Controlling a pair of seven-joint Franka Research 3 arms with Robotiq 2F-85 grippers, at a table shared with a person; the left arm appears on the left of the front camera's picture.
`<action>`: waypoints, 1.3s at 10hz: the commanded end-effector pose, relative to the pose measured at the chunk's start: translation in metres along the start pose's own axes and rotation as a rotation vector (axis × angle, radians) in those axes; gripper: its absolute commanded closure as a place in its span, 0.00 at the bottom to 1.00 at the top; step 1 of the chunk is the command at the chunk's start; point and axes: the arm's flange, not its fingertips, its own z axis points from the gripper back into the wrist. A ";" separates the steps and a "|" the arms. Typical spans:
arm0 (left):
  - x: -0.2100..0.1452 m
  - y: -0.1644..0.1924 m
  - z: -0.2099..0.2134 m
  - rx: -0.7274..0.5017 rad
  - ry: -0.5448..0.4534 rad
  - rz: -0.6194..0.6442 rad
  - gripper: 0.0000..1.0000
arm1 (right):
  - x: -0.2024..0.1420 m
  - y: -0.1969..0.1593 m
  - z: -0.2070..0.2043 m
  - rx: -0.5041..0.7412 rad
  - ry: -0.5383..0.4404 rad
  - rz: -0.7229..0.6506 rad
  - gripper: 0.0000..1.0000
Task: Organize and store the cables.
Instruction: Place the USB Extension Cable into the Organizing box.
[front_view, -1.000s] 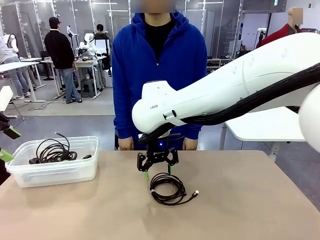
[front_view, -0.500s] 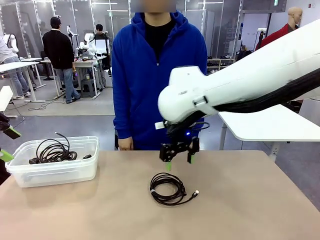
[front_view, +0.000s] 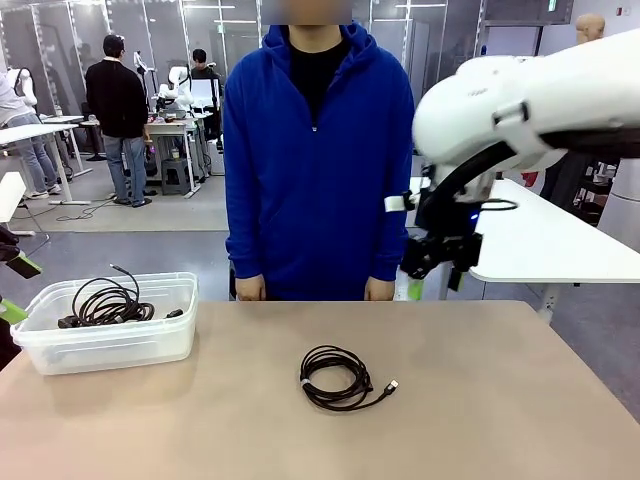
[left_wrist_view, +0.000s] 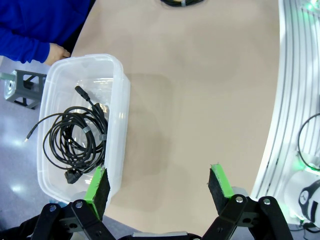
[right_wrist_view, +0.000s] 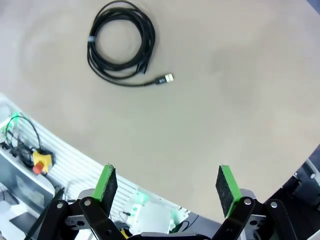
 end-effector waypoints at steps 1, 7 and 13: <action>0.000 0.000 0.001 0.002 -0.001 -0.001 0.00 | -0.021 -0.016 0.022 0.070 -0.002 0.020 0.00; 0.000 0.000 0.001 0.002 -0.001 -0.001 0.00 | -0.140 -0.097 0.007 -0.038 -0.282 0.109 0.00; 0.018 -0.014 -0.018 -0.034 0.017 0.001 0.00 | -0.241 -0.145 0.008 0.071 -0.461 0.309 0.00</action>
